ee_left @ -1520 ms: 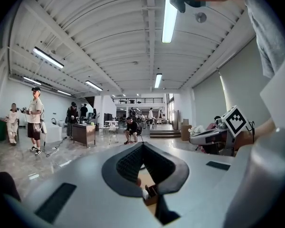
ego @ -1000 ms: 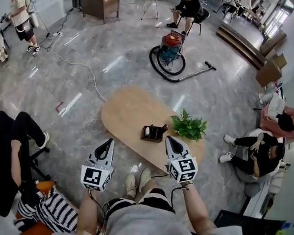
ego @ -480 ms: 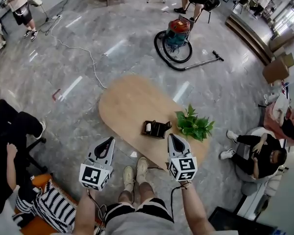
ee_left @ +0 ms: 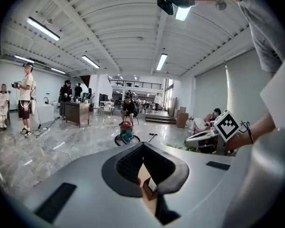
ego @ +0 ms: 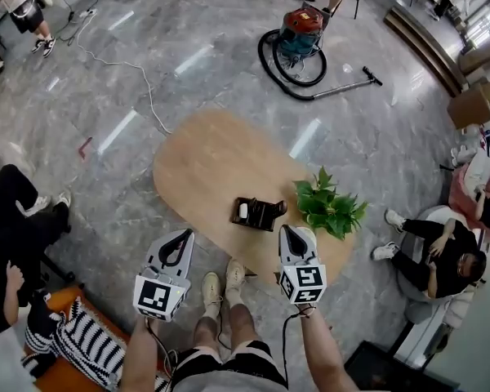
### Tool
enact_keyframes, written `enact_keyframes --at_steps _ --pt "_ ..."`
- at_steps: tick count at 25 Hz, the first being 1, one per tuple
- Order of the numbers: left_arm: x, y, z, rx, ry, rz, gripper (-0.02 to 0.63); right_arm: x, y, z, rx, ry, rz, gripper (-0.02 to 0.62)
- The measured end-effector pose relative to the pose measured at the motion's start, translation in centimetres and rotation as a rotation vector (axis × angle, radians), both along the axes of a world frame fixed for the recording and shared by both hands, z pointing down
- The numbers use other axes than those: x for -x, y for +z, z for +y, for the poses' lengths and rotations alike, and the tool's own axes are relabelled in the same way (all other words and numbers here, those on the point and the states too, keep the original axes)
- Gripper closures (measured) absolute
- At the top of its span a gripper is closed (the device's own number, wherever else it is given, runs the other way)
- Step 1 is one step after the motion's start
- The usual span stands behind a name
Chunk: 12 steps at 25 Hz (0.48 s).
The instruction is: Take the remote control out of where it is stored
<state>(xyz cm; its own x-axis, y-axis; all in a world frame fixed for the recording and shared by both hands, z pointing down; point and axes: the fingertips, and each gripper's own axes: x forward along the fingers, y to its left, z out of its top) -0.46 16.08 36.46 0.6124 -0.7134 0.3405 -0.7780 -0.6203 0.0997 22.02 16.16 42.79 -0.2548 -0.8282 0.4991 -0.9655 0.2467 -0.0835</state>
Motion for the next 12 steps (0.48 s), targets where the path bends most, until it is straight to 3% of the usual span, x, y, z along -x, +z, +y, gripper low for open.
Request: enact_keyframes --at_steps 6,12 --pt "-1.1 3.8 -1.1 0.044 0.002 -0.014 0.601 -1.6 3.9 -1.8 0.028 0.018 -0.001 0.588" --pt "-1.4 6.2 -1.7 0.070 -0.015 0.025 0.601 -2.1 7.1 -2.3 0.040 0.016 -0.002 0.589"
